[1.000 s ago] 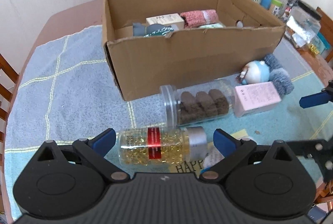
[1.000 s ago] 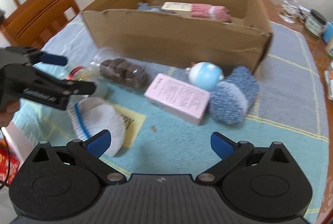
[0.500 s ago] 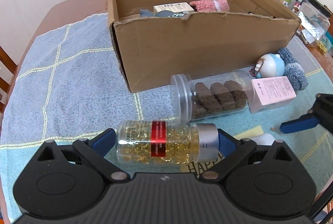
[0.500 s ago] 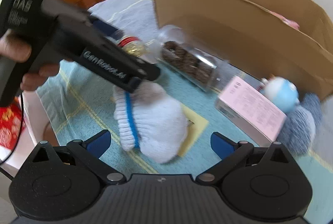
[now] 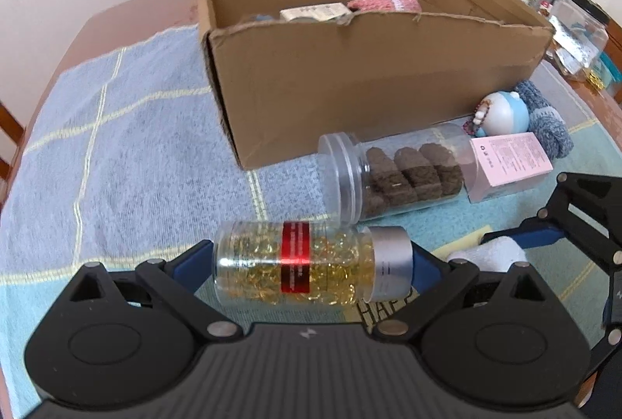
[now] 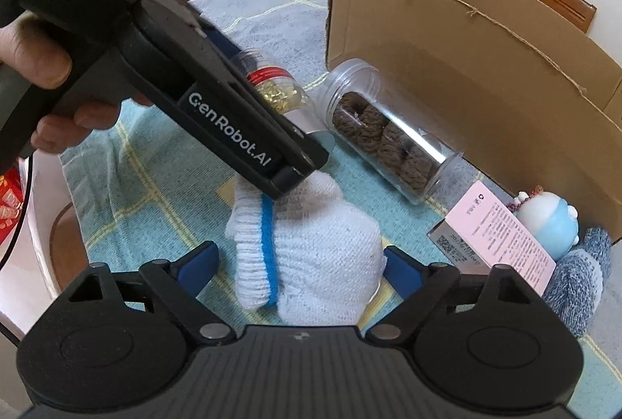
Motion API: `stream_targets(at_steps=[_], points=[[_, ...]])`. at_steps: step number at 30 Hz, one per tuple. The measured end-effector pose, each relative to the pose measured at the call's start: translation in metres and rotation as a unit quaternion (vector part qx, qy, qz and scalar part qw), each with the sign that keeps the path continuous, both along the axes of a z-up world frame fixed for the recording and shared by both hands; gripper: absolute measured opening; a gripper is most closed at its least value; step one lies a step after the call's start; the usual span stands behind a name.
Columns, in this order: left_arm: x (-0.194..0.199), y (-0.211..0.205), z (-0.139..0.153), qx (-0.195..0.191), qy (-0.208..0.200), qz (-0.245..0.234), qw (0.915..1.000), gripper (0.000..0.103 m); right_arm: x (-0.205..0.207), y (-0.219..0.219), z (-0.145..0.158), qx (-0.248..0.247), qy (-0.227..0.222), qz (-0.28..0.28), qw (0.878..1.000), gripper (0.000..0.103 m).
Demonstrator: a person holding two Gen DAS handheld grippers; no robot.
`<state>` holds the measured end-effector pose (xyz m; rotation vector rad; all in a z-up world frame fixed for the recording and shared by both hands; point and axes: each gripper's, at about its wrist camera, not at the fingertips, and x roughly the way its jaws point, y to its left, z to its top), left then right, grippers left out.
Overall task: Organize objects
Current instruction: 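Close right tool on the white glove while left tool grasps the gold capsule bottle, then carry the glove with right tool while left tool carries the bottle, releasing both into the box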
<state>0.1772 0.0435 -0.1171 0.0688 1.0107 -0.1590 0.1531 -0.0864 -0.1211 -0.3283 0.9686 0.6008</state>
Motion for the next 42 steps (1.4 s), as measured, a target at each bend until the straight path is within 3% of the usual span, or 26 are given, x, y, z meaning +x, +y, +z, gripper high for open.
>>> stream_targets(at_steps=[12,21,30,42], points=[[0.001,0.004,-0.002,-0.029,0.009,0.019,0.9994,0.094,0.003,-0.004,0.005,-0.002,0.005,0.000,1.000,0.076],[-0.001,0.002,0.000,-0.031,0.020,0.017,0.9992,0.094,0.002,-0.008,0.010,-0.015,0.008,-0.013,1.000,0.074],[-0.005,0.007,0.012,-0.036,0.031,0.011,0.9988,0.094,0.012,-0.037,0.022,-0.025,0.027,-0.074,0.997,0.073],[-0.011,0.009,0.055,-0.039,0.046,-0.025,0.9978,0.094,0.015,-0.083,0.068,-0.002,0.042,-0.155,0.987,0.073]])
